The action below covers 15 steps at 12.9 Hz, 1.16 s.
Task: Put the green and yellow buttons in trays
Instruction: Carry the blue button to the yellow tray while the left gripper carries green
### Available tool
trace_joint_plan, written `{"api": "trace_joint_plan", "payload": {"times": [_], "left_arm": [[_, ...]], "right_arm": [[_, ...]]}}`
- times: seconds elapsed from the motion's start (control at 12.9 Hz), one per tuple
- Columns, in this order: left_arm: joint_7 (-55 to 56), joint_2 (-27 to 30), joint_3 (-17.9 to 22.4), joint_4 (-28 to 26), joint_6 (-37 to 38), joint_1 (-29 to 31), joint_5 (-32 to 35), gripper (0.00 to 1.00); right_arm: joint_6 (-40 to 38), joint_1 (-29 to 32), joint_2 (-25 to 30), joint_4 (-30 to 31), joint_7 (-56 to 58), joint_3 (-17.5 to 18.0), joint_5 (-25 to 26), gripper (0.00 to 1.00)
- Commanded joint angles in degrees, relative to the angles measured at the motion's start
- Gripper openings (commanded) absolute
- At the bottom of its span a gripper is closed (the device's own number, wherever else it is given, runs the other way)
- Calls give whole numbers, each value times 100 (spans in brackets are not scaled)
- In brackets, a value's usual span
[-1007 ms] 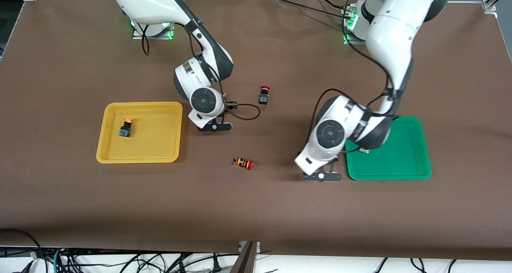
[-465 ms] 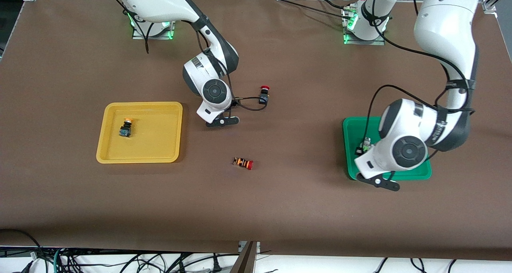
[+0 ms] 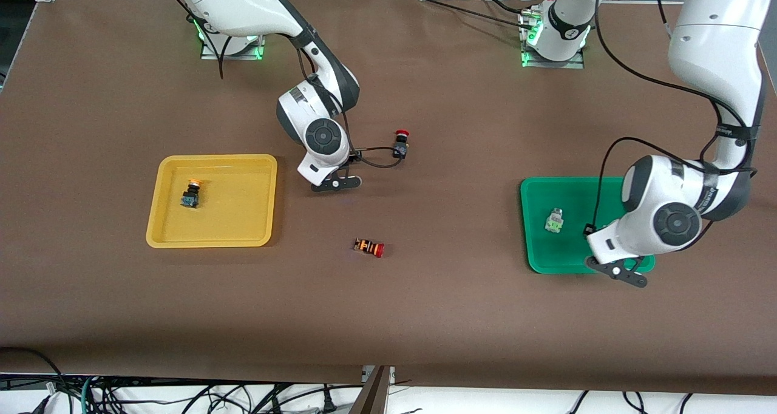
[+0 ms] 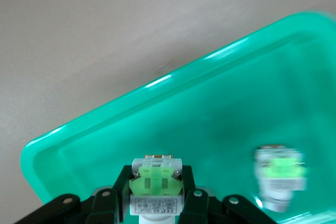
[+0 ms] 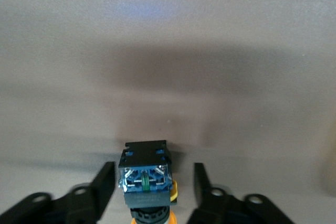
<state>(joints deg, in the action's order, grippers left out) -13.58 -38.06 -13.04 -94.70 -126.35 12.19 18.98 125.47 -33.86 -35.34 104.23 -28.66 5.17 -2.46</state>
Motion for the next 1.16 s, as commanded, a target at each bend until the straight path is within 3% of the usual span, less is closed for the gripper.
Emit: {"api": "trace_joint_plan", "payload": {"times": [0.0, 0.08, 0.23, 0.39, 0.54, 0.7, 0.77, 0.93, 1.08], "left_arm": [[-57, 413, -120, -787, -522, 153, 97, 61], [-83, 430, -128, -717, -513, 144, 71, 100], [-5, 719, -338, -532, -121, 91, -17, 100], [651, 1044, -759, -95, 843, 82, -87, 100], [1337, 1151, -1216, 756, 2231, 82, -96, 100], [1770, 1213, -1524, 1565, 3218, 91, -96, 100], [1780, 1369, -1500, 1917, 3588, 21, -96, 100], [1771, 1939, -1176, 1904, 3723, -233, -384, 100], [1710, 2572, 128, 1527, 3566, -950, -1287, 100]], "right_arm": [[92, -7, 185, 168, 28, -7, 53, 3], [92, -7, 203, 150, -7, -7, 53, 0], [30, 19, 386, 115, 79, -120, 44, 0], [-318, 63, 641, 19, 290, -410, 9, 0], [-1047, 72, 721, -323, 702, -918, -17, 0], [-1262, 116, 721, -395, 1386, -1516, -44, 0], [-1262, 255, 695, -395, 1703, -1667, -61, 0], [-1218, 747, 616, -369, 1951, -1660, -70, 0], [-1043, 950, 354, -360, 2005, -1659, -70, 0]]}}
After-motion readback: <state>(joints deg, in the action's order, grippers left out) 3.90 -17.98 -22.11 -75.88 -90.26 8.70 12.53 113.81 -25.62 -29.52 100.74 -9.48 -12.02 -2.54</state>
